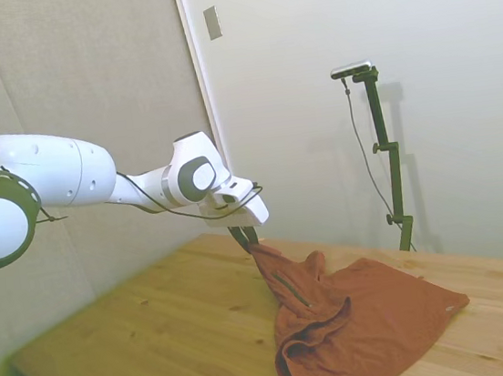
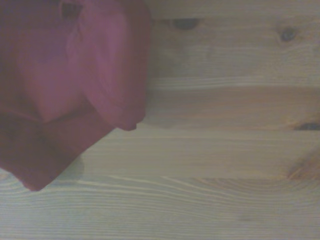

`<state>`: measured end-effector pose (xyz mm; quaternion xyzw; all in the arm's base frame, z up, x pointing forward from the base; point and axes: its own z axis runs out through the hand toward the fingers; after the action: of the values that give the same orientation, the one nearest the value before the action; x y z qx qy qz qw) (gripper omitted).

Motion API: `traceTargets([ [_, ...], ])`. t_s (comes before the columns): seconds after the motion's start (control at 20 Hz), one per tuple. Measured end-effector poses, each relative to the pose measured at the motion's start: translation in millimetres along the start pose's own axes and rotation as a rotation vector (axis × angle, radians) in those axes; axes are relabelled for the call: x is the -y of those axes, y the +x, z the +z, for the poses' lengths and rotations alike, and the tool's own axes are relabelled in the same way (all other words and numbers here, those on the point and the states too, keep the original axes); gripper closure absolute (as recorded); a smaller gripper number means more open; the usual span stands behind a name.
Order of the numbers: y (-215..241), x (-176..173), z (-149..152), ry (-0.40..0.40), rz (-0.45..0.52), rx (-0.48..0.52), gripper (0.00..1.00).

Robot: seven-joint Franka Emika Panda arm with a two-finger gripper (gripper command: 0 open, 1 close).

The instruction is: Unfold the shorts

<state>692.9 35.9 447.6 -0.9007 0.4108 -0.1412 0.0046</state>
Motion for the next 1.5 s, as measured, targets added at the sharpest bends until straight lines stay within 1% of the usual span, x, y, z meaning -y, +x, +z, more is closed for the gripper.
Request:
traceTargets([
  [0.15,3,-4,-16,0.000,0.005,0.000,0.00],
  [0.25,13,-19,-36,0.003,0.020,-0.007,0.00],
  [0.35,26,-47,-55,-0.004,0.034,-0.011,0.00],
  [0.4,36,-67,-63,-0.013,0.045,-0.012,0.00],
  [0.45,46,-89,-69,-0.022,0.052,-0.011,0.00],
  [0.55,64,-127,-69,-0.041,0.061,-0.005,0.00],
  [0.7,89,-170,-55,-0.063,0.056,0.017,0.00],
  [0.8,108,-191,-41,-0.053,0.034,0.034,0.00],
  [0.9,126,-204,-25,-0.026,-0.005,0.037,0.00],
  [1.2,160,-228,28,-0.004,-0.135,0.034,0.00],
  [1.35,167,-234,46,0.010,-0.187,0.041,0.00],
  [1.5,171,-231,61,0.036,-0.225,0.060,0.00],
])
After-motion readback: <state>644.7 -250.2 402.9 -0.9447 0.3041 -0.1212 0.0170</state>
